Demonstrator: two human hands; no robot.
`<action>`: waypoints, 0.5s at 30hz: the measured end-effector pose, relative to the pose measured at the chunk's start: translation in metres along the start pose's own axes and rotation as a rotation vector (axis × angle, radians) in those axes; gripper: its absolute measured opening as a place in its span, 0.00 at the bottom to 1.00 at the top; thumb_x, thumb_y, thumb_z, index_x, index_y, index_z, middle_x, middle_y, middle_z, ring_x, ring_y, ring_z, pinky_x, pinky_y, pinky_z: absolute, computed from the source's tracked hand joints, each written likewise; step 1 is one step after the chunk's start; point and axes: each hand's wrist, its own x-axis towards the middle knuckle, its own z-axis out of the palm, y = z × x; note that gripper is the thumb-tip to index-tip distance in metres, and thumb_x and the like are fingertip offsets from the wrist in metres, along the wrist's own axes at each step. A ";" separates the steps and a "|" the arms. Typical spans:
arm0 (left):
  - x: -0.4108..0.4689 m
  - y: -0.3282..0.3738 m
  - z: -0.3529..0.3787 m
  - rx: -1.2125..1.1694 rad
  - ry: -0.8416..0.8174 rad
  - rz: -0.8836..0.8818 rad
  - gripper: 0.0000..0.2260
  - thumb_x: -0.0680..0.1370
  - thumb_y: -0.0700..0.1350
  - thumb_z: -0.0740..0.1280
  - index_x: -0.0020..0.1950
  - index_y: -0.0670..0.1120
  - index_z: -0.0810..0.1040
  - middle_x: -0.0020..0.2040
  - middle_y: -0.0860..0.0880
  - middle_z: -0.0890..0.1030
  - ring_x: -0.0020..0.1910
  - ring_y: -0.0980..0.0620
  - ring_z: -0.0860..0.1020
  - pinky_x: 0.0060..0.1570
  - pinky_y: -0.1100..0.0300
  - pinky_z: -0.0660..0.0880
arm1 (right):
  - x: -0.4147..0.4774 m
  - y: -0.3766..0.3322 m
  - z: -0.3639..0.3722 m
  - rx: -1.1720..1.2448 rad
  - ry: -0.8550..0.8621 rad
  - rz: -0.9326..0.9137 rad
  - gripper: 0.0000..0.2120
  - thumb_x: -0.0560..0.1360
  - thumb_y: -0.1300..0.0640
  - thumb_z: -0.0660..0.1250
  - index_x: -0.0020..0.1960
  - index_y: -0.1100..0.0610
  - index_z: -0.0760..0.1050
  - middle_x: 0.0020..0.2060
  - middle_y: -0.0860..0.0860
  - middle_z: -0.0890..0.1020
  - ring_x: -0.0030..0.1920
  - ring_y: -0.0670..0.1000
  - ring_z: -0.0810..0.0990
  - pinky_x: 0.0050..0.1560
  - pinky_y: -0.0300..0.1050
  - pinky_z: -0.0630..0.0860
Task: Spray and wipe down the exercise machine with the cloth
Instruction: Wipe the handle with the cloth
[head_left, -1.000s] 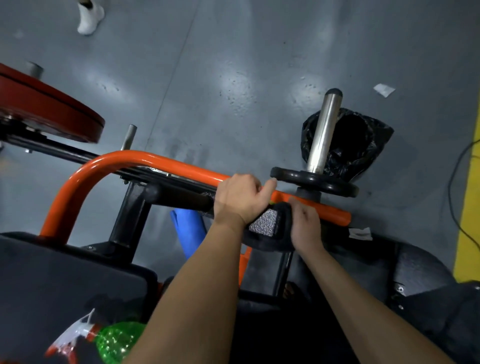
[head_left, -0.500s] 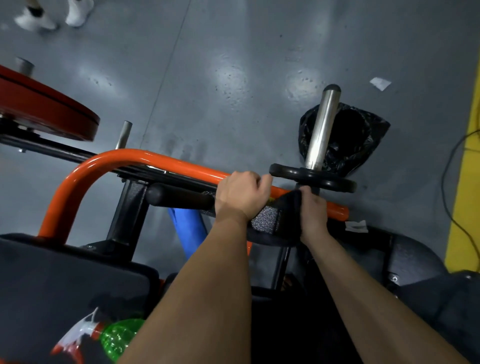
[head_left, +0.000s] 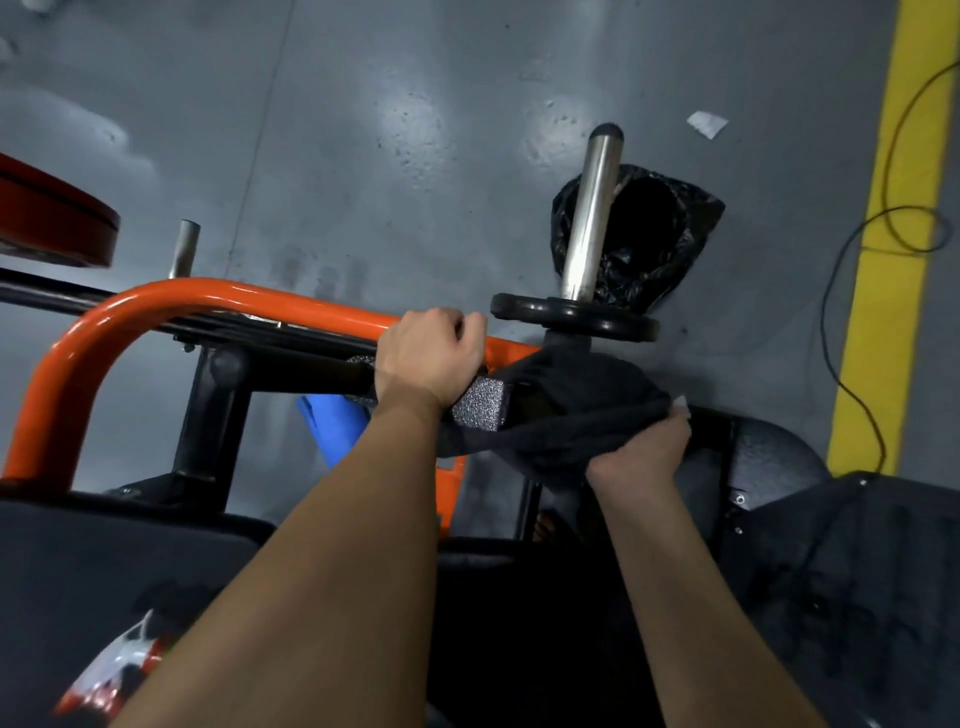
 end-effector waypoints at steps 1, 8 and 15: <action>0.000 0.000 0.000 -0.005 0.001 -0.003 0.20 0.80 0.54 0.57 0.40 0.42 0.80 0.43 0.36 0.82 0.47 0.33 0.77 0.45 0.48 0.72 | 0.006 0.004 -0.012 0.018 0.029 0.010 0.18 0.85 0.50 0.51 0.48 0.52 0.78 0.41 0.51 0.85 0.38 0.50 0.84 0.38 0.36 0.77; 0.000 0.000 -0.001 -0.045 0.006 -0.024 0.20 0.78 0.54 0.56 0.35 0.43 0.75 0.38 0.38 0.80 0.42 0.34 0.76 0.43 0.48 0.73 | 0.023 0.031 -0.041 -0.320 -0.283 0.369 0.15 0.79 0.39 0.65 0.52 0.50 0.78 0.44 0.47 0.82 0.40 0.45 0.83 0.38 0.39 0.81; 0.001 -0.001 0.000 -0.017 -0.005 -0.026 0.19 0.80 0.52 0.58 0.31 0.45 0.68 0.35 0.40 0.75 0.41 0.34 0.75 0.39 0.50 0.67 | 0.035 0.013 -0.064 -1.177 -0.558 -0.187 0.40 0.69 0.68 0.76 0.75 0.50 0.65 0.58 0.47 0.84 0.60 0.47 0.83 0.61 0.51 0.80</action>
